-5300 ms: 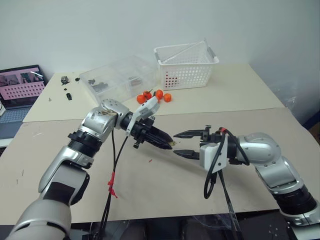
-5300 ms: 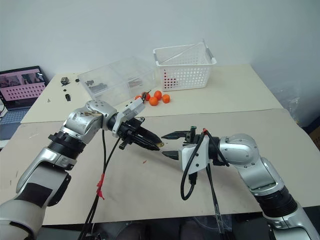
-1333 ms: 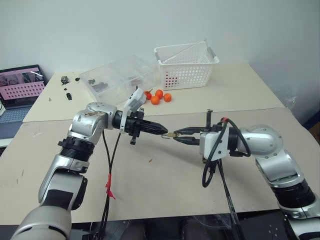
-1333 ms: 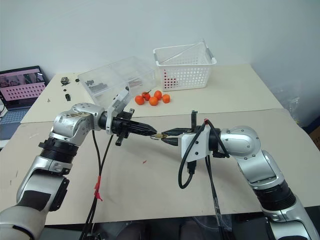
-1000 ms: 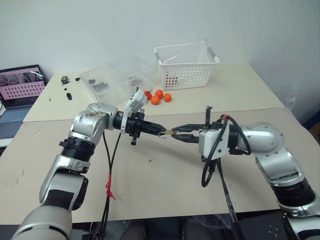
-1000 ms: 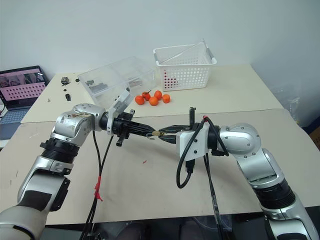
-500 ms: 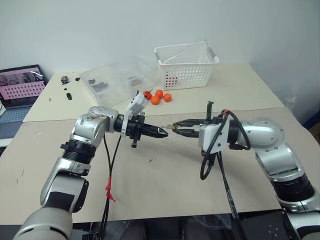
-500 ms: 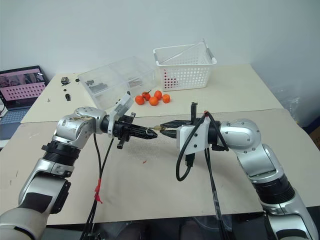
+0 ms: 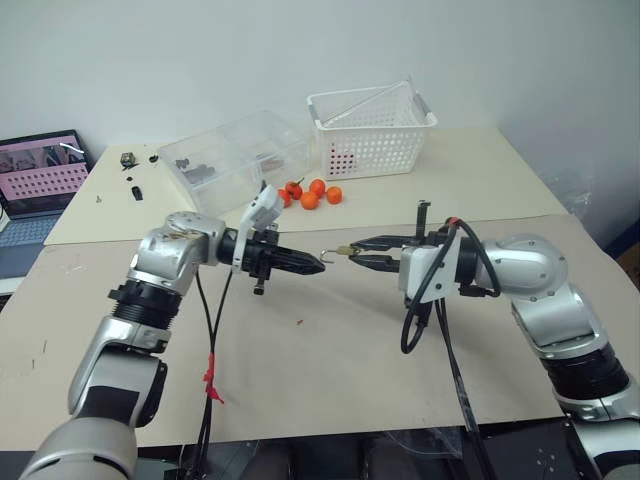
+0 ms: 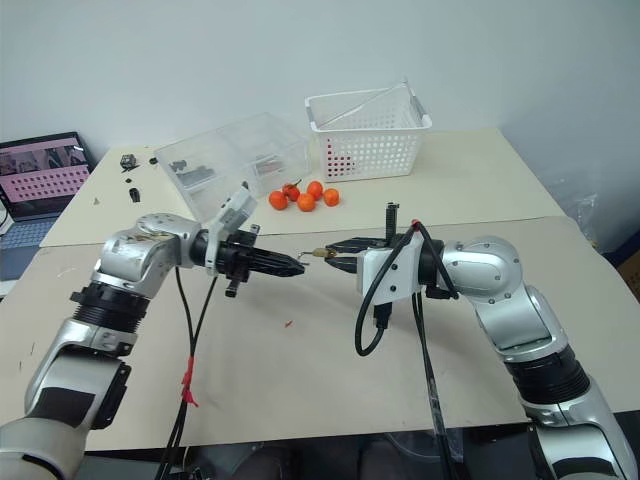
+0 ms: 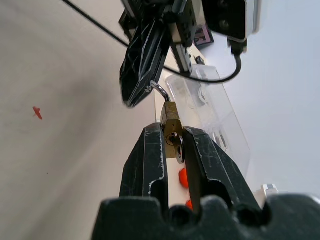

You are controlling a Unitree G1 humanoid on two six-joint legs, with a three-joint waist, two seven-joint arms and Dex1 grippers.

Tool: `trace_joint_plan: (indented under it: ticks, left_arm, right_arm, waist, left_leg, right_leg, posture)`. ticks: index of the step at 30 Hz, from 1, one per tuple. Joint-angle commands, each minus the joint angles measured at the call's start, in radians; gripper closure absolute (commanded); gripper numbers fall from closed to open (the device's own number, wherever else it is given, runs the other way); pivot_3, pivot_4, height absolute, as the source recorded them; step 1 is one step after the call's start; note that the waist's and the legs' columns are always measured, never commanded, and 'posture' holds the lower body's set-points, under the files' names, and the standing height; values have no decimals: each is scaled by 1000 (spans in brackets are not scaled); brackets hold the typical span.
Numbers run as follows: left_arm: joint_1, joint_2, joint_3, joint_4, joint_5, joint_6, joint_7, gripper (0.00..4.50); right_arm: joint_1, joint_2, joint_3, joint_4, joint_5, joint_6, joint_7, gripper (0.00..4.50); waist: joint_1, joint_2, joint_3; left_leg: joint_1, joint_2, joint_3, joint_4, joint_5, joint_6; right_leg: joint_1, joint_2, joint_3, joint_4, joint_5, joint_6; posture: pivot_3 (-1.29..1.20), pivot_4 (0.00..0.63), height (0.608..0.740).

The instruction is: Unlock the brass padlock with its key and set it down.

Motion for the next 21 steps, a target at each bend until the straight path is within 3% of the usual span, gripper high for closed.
trace_joint_plan:
  ticks: [1,3,5,8,13,17,21]
  left_arm:
    - [23,38,48,-48,-16,4,9,4166]
    - [43,46,52,-75,-20,11,17,3723]
    - [63,52,61,-115,-23,11,32,2802]
    - [110,90,50,-195,26,-78,38,1904]
    - [157,149,45,-278,77,-176,48,16]
    - [153,159,76,-313,46,-127,82,16]
    - [148,163,114,-366,-37,10,110,16]
  right_arm:
    - [10,-2,-28,-15,13,-28,-11,4380]
    - [17,4,-19,-16,14,-31,-10,4380]
    - [26,11,-8,-15,20,-28,-5,4380]
    - [40,22,3,-4,33,-17,7,4380]
    - [36,39,21,33,32,-32,19,4380]
    - [30,77,65,78,5,-82,19,4380]
    - [1,143,152,198,-116,-244,-35,4380]
  waist:
    - [0,0,0]
    - [1,0,0]
    - [3,0,0]
    - [3,0,0]
    - [2,0,0]
    - [2,0,0]
    - [0,0,0]
  left_leg:
    - [0,0,0,0,0,0]
    - [0,0,0,0,0,0]
    - [0,0,0,0,0,0]
    - [0,0,0,0,1,-1]
    - [0,0,0,-3,2,-4]
    - [1,0,0,-3,2,-4]
    - [1,0,0,-3,2,-4]
  right_leg:
    - [0,0,0,0,0,0]
    - [0,0,0,0,0,0]
    - [0,-1,0,0,0,0]
    - [0,-1,0,0,0,0]
    - [0,-1,1,0,0,-1]
    - [0,-1,1,0,1,-1]
    - [0,-1,0,0,0,-1]
  posture:
    - [0,150,740]
    - [0,150,740]
    - [0,150,740]
    - [0,150,740]
    - [0,150,740]
    - [0,150,740]
    - [0,150,740]
